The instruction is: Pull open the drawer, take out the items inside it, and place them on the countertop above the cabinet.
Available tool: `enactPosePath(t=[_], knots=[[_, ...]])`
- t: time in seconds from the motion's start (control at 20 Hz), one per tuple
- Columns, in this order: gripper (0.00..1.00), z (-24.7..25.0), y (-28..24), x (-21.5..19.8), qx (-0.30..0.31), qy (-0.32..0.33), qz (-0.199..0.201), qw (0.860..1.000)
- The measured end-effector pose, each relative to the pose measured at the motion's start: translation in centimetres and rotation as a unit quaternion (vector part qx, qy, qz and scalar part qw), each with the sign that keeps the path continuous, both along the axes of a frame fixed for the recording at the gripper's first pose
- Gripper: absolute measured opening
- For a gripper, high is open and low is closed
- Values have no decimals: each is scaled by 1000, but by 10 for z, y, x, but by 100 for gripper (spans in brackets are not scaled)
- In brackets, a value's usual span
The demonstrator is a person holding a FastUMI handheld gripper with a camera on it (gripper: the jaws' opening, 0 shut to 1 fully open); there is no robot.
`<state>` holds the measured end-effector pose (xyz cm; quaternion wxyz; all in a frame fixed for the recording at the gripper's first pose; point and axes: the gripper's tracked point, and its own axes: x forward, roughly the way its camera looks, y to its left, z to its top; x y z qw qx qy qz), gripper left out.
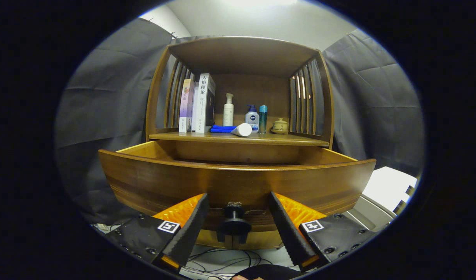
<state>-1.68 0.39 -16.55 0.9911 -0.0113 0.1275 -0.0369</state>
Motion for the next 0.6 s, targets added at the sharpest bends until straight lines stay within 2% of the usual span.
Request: enactPosePath(t=[0.45,0.6], knots=[[98,-5,8,62,49,28,-19,998],[98,-6,7,82,48,34,-22,998]])
